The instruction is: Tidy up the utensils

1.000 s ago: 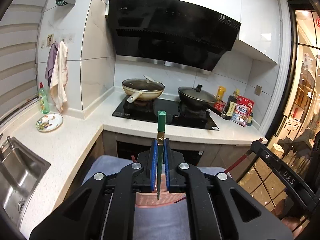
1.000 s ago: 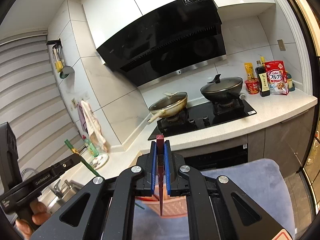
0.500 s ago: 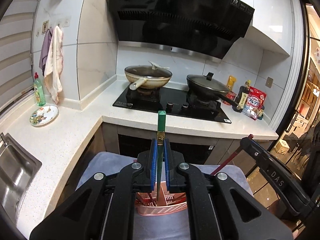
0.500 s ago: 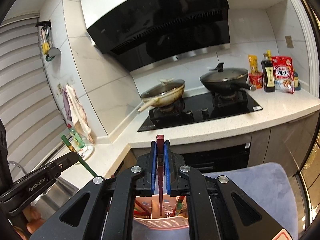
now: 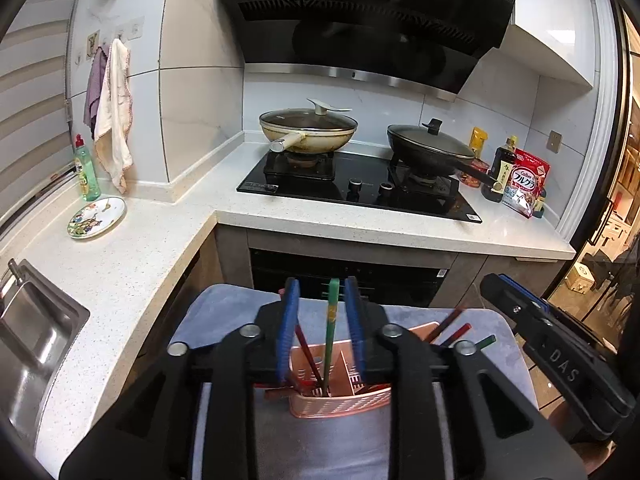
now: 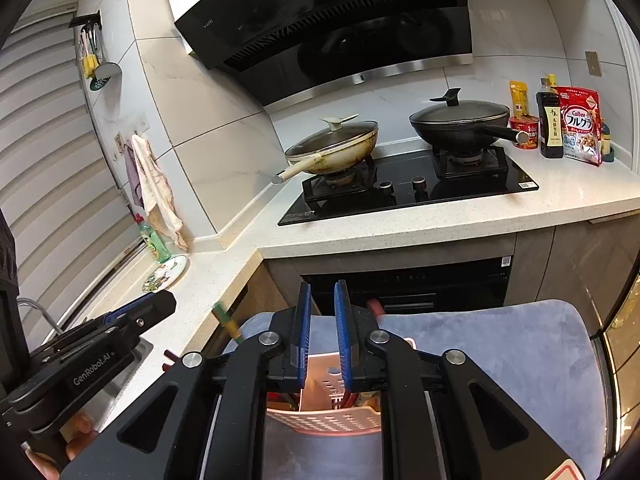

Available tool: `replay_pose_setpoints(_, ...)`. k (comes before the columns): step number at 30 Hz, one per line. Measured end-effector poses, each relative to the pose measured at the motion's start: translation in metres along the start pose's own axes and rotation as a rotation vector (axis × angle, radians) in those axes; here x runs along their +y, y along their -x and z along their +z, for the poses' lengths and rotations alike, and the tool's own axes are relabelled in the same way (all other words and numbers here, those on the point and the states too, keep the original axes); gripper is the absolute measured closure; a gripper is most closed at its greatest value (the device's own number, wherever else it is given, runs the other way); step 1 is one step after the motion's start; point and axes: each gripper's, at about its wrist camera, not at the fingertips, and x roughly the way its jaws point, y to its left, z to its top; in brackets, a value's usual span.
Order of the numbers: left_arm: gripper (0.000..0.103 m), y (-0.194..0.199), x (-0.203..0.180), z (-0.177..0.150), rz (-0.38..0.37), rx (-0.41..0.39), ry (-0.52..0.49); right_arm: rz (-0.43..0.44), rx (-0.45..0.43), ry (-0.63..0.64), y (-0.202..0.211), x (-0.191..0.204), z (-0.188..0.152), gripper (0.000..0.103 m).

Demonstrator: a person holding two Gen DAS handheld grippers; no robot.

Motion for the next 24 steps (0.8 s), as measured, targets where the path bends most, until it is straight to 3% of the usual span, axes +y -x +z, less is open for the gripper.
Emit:
replay_pose_setpoints(12, 0.051, 0.051, -0.014, -0.022, 0.064, -0.02, -0.06, 0.001, 0.017, 0.079, 0.054, 0.013, -0.025, 0.072)
replay_pose_setpoints(24, 0.049, 0.086, -0.015, -0.071, 0.127, 0.044, -0.063, -0.047, 0.108, 0.13, 0.097, 0.02, -0.082, 0.068)
